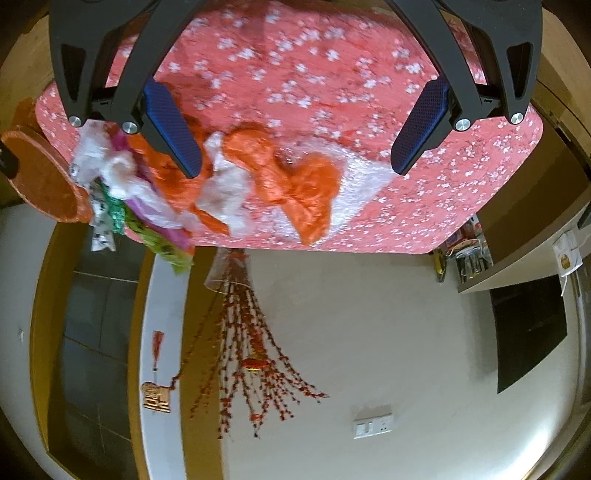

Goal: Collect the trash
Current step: 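Grasp the white knotted bag with the right tool while the left tool approaches the orange bag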

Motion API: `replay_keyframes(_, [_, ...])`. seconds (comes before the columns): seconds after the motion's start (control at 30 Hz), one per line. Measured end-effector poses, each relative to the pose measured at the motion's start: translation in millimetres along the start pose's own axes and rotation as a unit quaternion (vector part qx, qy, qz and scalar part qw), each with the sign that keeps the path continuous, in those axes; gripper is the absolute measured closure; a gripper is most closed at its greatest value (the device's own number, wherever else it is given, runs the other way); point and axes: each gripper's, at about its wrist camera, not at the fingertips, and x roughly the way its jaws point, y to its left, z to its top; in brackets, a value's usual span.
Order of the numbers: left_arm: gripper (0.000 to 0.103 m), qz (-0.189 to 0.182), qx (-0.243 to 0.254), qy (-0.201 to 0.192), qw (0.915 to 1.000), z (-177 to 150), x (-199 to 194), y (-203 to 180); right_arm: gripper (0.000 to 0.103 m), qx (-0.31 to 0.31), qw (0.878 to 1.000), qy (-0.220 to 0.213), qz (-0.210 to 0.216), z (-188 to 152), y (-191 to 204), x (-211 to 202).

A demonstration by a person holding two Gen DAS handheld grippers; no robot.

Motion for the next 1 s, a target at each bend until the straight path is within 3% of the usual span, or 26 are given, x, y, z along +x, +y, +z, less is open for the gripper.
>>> replay_keyframes(0.23, [0.011,0.007,0.003,0.01,0.9999,1,20,12,0.036,-0.021,0.997,0.042,0.06,5,32,51])
replay_keyframes(0.6, [0.018,-0.021,-0.001,0.025,0.9995,3,36,14,0.041,-0.076,0.991,0.074,0.079,-3,72,87])
replay_keyframes(0.77, [0.02,-0.046,0.004,0.028,0.9985,5,37,3,0.059,-0.084,0.988,0.094,0.084,-9,75,101])
replay_keyframes(0.83, [0.022,-0.056,0.007,0.029,0.998,5,37,-2,0.072,-0.085,0.987,0.097,0.091,-11,76,103])
replay_keyframes(1.0, [0.025,-0.083,0.016,0.033,0.9959,10,41,-20,0.08,-0.087,0.987,0.086,0.104,-11,74,94])
